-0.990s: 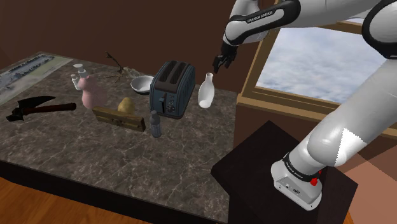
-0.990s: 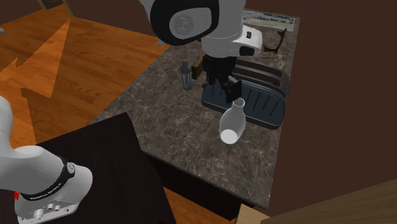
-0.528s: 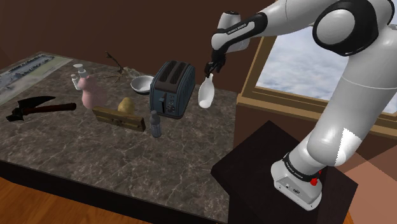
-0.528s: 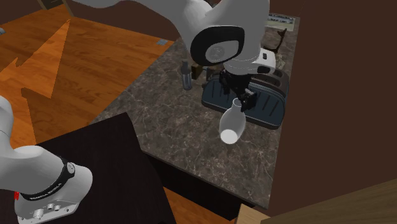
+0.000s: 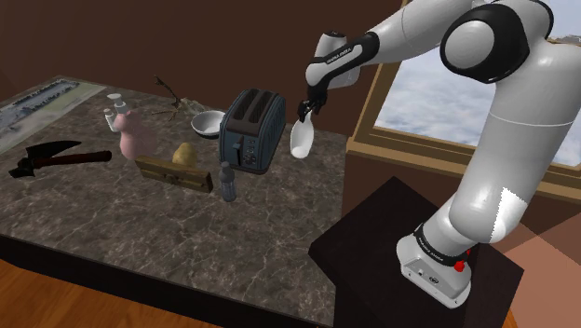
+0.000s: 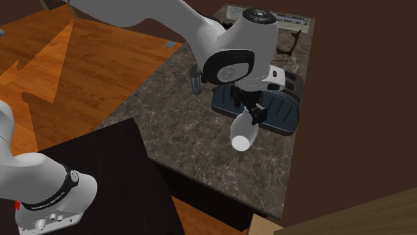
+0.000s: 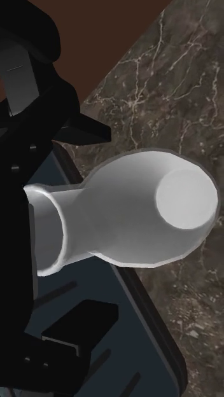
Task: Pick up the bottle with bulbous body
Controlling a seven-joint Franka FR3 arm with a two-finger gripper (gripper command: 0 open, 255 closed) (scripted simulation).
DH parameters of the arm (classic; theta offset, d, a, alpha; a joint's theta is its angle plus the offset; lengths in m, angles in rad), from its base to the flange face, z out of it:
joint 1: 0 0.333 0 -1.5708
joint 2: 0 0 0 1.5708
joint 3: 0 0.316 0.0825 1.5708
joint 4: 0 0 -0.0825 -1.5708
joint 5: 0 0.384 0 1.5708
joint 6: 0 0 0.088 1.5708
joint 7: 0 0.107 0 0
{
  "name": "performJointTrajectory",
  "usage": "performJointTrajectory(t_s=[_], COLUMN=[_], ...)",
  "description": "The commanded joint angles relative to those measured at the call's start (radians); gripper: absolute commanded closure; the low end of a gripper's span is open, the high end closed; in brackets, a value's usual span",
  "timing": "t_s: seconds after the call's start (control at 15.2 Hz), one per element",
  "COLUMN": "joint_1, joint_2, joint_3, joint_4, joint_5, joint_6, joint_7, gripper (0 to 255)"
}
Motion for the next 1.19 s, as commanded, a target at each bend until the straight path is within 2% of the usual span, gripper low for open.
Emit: performJointTrajectory(t_s=[0.0,0.07,0.66,1.12], joint_1=[-0.001,-0.001,-0.001,0.003], joint_2=[0.009,0.008,0.009,-0.048], joint_3=[0.001,0.001,0.001,-0.005], joint_4=[0.002,0.002,0.002,0.025], joint_5=[0.002,0.002,0.002,-0.012], joint_6=[0.007,0.007,0.007,-0.072], joint_7=[-0.001,-0.001,-0.001,0.009], gripper=[0,255,255,255])
